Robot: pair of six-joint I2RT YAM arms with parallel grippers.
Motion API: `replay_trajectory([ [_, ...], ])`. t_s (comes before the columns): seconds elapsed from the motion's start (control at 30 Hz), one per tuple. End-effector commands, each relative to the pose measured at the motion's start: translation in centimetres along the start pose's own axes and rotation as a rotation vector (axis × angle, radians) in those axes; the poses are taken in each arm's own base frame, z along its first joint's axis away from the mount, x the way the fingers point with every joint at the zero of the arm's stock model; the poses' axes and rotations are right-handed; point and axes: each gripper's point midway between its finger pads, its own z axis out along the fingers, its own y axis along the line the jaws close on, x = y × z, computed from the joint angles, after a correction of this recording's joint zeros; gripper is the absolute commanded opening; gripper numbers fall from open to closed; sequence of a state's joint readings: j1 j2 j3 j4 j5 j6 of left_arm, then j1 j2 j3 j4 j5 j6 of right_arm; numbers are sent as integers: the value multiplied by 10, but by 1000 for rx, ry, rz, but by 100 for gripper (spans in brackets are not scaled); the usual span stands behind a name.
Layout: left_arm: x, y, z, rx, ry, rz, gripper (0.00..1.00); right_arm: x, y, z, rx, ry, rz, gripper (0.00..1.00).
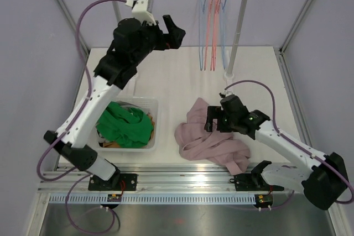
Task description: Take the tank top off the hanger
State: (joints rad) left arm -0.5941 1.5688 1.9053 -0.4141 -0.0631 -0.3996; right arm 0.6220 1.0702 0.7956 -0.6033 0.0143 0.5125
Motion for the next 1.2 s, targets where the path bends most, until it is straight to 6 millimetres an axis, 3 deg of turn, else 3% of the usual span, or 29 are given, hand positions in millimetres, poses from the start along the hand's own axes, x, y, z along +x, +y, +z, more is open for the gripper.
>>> replay_trajectory([
  [0.0, -32, -7, -47, 2, -95, -22, 99, 14, 5, 28, 61, 17, 10, 100],
  [0.1, -31, 5, -86, -68, -88, -5, 99, 37, 12, 48, 136, 77, -69, 99],
  [0.13, -22, 13, -96, -102, -51, 10, 99, 40, 15, 52, 155, 80, -96, 99],
  [0.17, -25, 20, -113, -138, -59, 18, 99, 50, 10, 63, 198, 122, -117, 99],
  [0.27, -4, 44, -139, -236, 10, 42, 99, 67, 3, 82, 263, 187, -152, 100],
  [0.3, 7, 53, -156, -269, 41, 48, 99, 70, 2, 87, 271, 196, -157, 100],
  [0.37, 15, 66, -177, -316, 47, 57, 99, 77, -2, 99, 287, 214, -168, 90],
  [0.4, 24, 76, -196, -343, 59, 62, 99, 78, -2, 103, 288, 220, -173, 81],
  [0.43, 28, 82, -206, -366, 56, 60, 99, 79, 4, 107, 256, 224, -177, 50],
  [0.5, 45, 100, -227, -426, 79, 74, 99, 76, 14, 108, 214, 221, -182, 15],
  [0.53, 44, 103, -245, -422, 48, 69, 99, 69, 23, 106, 186, 204, -188, 2],
  [0.63, 52, 115, -278, -415, -16, 87, 99, 37, 48, 83, 120, 113, -210, 0],
  [0.83, 58, 132, -314, -415, -148, 93, 99, -51, 108, -1, -59, -124, -238, 0],
  [0.9, 61, 145, -323, -461, -200, 86, 99, -64, 125, -23, -129, -149, -277, 0],
  [0.93, 64, 150, -324, -479, -217, 85, 99, -82, 141, -39, -178, -192, -279, 0],
  [1.1, 68, 172, -344, -568, -325, 31, 99, -113, 205, -85, -429, -242, -375, 0],
  [1.13, 67, 176, -349, -598, -345, 21, 99, -128, 221, -104, -486, -284, -388, 0],
  [1.17, 67, 181, -353, -626, -362, 15, 99, -132, 231, -105, -517, -285, -406, 0],
])
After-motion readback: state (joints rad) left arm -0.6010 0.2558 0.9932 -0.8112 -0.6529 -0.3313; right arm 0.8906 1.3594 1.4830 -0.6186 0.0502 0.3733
